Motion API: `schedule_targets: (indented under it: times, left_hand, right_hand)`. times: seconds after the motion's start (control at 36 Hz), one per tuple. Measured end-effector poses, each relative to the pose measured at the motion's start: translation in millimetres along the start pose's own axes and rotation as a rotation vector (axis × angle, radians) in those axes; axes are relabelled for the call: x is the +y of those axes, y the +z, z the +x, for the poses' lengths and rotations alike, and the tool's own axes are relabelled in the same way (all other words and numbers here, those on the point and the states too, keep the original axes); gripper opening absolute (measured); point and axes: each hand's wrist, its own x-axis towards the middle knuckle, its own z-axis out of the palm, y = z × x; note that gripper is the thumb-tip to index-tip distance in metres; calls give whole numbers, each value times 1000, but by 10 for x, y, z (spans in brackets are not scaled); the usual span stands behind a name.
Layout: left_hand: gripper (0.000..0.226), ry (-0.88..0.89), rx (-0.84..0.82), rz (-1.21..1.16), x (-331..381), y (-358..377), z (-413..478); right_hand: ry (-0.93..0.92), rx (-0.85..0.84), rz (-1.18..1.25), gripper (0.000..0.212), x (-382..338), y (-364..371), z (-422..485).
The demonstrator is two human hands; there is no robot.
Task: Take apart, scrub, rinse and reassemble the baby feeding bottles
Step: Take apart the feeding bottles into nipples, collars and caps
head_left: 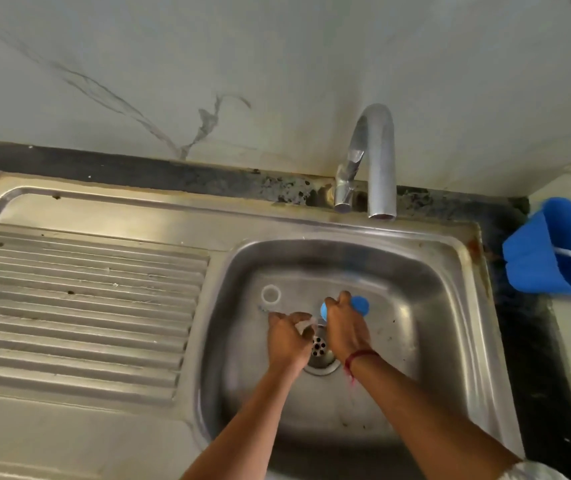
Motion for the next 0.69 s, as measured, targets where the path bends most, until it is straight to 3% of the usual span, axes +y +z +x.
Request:
schedule_targets:
  times: [0.11,0.28,0.39,0.47,0.69]
  left_hand:
    - [24,58,91,230,58,30,58]
    - [30,56,173,230,62,135,125]
    - [30,30,178,207,54,190,201]
    - [31,-5,164,233,78,225,255]
    - [23,-68,224,210,71,335,321]
  right_hand:
    - [12,-5,-53,24,28,43,127]
    - [-3,-7,-54,15,75,125,230]
    - [-12,-6,-69,22,87,155,292]
    - [-33,3,-40,12,113,195,332]
    - [1,6,-82,22,157,171,307]
